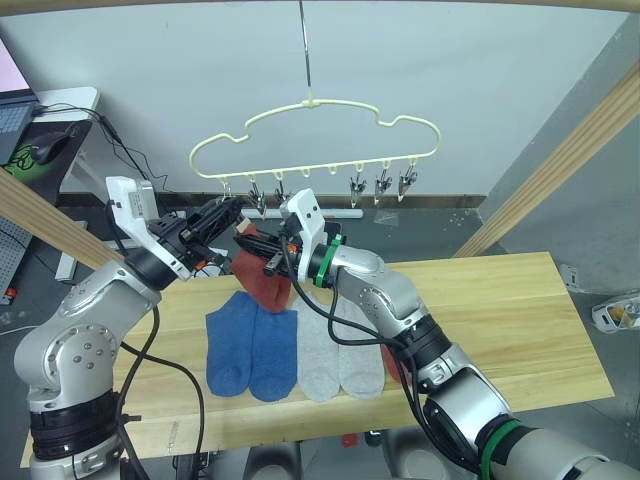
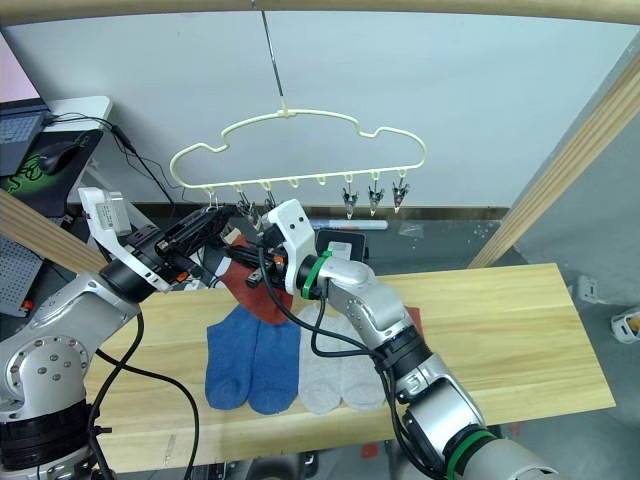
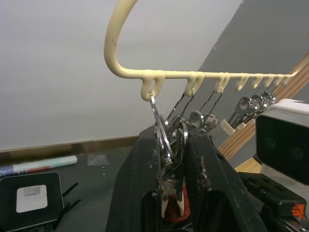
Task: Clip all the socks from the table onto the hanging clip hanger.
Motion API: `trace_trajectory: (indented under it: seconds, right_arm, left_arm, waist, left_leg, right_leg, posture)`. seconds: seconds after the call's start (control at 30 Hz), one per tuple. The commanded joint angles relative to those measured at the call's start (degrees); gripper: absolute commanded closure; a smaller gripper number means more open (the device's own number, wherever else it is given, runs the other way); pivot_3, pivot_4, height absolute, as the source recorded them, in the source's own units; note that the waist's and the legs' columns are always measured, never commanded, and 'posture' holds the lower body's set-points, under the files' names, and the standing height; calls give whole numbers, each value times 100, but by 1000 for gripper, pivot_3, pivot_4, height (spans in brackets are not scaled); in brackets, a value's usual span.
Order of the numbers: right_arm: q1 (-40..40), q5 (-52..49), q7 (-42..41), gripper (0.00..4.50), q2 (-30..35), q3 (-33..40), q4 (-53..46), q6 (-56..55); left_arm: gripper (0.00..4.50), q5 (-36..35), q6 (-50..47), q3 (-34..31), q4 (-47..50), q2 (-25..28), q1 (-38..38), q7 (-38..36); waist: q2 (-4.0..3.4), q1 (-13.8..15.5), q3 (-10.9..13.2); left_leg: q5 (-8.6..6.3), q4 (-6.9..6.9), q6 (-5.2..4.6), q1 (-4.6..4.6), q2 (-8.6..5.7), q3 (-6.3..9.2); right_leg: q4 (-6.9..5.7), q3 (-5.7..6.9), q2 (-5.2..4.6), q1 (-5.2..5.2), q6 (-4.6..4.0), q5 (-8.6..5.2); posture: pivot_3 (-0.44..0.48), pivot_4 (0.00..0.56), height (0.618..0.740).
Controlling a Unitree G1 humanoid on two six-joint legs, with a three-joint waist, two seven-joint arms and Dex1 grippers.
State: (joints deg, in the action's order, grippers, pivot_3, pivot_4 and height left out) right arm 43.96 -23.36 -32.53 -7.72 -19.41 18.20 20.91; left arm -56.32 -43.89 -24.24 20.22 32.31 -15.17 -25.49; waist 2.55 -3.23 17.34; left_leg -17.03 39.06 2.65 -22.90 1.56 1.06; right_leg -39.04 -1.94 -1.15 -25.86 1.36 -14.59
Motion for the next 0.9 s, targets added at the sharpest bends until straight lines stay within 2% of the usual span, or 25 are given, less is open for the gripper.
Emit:
trace_trajectory:
  seconds: [0.03,0.2,0.53,0.63,0.8,0.9]
  right_arm:
    - [385,-145,-40,4500,-951,-36,-239,-63]
    - [418,-127,-21,4500,-953,-54,-176,-97]
    - [498,-7,140,4500,-943,-90,5,-180]
    - [501,115,258,3730,-878,-116,61,-257]
    - [323,365,261,2062,-588,-336,-206,-189]
    - [84,528,229,2062,-248,-515,-691,-4]
  left_arm:
    - [2950,-206,-102,-45,232,38,93,36]
    - [1538,-346,-195,-52,281,127,165,-16]
    - [1538,-348,-223,-181,394,368,461,47]
    - [1502,-271,-179,-193,406,412,521,61]
    - [1502,-183,-85,-221,425,456,636,59]
    - [1502,-93,2,-230,498,484,768,35]
  waist:
    - [1,-2,-1]
    - [3,7,-3]
    - [5,16,-5]
    - [7,16,-8]
    - [9,15,-10]
    - [10,8,-10]
  left_leg:
    - [0,0,0,0,0,0]
    - [2,1,3,0,0,3]
    - [3,1,5,0,1,4]
    - [4,1,5,0,0,3]
    - [5,1,7,0,1,3]
    - [5,1,7,0,2,2]
  right_leg:
    - [0,0,0,0,0,0]
    - [-2,3,0,0,-1,0]
    - [-2,4,0,0,-2,1]
    - [-2,2,0,0,-2,1]
    - [-2,3,1,0,-3,2]
    - [-2,2,1,-2,-4,2]
  posture:
    - [-8,244,740]
    - [-7,244,740]
    - [8,242,740]
    - [7,244,740]
    - [3,247,740]
    - [3,248,740]
